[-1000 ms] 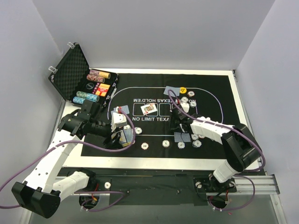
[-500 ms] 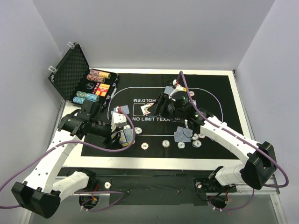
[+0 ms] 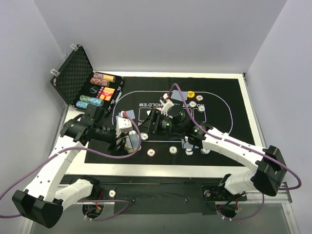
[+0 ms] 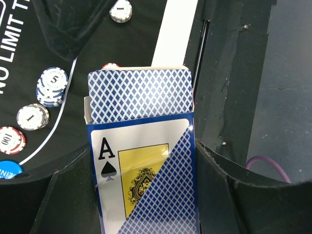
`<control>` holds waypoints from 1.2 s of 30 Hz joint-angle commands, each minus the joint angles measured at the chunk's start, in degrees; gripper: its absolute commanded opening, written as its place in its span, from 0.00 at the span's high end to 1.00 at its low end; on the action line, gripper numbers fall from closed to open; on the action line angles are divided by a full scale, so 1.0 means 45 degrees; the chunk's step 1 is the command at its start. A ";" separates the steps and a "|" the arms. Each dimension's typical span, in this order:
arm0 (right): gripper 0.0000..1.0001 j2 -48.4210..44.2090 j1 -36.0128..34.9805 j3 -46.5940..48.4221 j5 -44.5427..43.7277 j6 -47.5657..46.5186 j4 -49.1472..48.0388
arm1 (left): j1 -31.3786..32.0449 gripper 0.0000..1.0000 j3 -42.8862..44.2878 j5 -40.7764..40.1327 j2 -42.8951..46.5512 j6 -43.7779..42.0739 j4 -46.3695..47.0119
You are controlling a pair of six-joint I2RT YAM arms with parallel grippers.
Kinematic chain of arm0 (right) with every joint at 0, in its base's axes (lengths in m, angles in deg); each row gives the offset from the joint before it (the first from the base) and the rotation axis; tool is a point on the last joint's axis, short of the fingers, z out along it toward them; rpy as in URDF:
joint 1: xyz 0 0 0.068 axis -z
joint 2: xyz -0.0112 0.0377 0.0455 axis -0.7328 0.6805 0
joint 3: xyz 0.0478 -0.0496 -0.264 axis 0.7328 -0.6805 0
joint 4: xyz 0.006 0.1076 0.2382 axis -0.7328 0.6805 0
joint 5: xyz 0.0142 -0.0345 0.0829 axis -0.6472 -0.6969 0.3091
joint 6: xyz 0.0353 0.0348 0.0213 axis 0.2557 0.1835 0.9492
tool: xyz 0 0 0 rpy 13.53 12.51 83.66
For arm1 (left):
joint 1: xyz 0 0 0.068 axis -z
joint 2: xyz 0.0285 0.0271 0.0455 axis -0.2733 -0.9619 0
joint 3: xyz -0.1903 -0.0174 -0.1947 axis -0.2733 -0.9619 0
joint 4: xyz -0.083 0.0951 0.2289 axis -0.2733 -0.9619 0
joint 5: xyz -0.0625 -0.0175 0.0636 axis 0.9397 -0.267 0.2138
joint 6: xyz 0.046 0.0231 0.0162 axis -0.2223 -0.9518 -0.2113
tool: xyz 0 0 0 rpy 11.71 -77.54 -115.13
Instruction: Distribute texas hold em gaming equipment
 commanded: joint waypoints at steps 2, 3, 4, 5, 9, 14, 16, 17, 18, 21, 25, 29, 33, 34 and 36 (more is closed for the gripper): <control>0.46 -0.0181 -0.0388 0.0230 0.0213 -0.0117 -0.0606 | -0.0055 1.00 0.0452 0.0604 0.0153 0.0074 0.0405; 0.45 -0.0141 -0.0447 0.0289 0.0271 -0.0176 -0.0470 | -0.0055 1.00 0.0413 0.0564 0.0172 0.0171 0.0657; 0.45 -0.0044 -0.0583 0.0328 0.0310 -0.0293 -0.0429 | -0.0036 1.00 0.0355 0.0448 0.0172 0.0540 0.0892; 0.45 -0.0024 -0.0662 0.0367 0.0272 -0.0333 -0.0294 | -0.0055 1.00 0.0335 0.0447 0.0172 0.0640 0.1184; 0.45 -0.0004 -0.0936 0.0543 0.0096 -0.0743 0.0253 | -0.0055 1.00 0.0374 0.0505 0.0133 0.0836 0.1382; 0.45 0.0386 -0.1053 0.0953 0.0349 -0.0919 0.0586 | -0.0055 1.00 0.0452 0.0505 0.0094 0.0993 0.1538; 0.46 0.0504 -0.1073 0.1012 0.0447 -0.0900 0.0587 | -0.0055 1.00 0.0510 0.0544 0.0036 0.1032 0.1519; 0.47 0.0542 -0.1073 0.0974 0.0486 -0.0880 0.0567 | -0.0055 1.00 0.0510 0.0544 0.0016 0.1051 0.1519; 0.49 0.0543 -0.1053 0.0973 0.0486 -0.0861 0.0548 | -0.0055 1.00 0.0510 0.0564 0.0035 0.1051 0.1500; 0.58 0.0523 -0.0839 0.0818 0.0584 -0.0549 0.0450 | -0.0055 1.00 0.0413 0.0545 0.0152 0.1051 0.1519; 0.66 0.0193 -0.0449 0.0136 0.0760 -0.0022 -0.0135 | -0.0055 1.00 0.0315 0.0389 0.0231 0.1051 0.1577; 0.71 -0.0237 -0.0194 -0.0452 0.0760 0.0213 -0.0409 | -0.0055 1.00 0.0354 0.0427 0.0211 0.1149 0.1616; 0.72 -0.0647 0.0040 -0.0823 0.0740 0.0311 -0.0449 | -0.0075 1.00 0.0374 0.0408 0.0172 0.1208 0.1695; 0.72 -0.0803 0.0118 -0.0940 0.0760 0.0331 -0.0449 | -0.0055 1.00 0.0374 0.0408 0.0153 0.1208 0.1714; 0.73 -0.1038 0.0235 -0.1077 0.0760 0.0409 -0.0449 | -0.0075 1.00 0.0354 0.0427 0.0153 0.1227 0.1714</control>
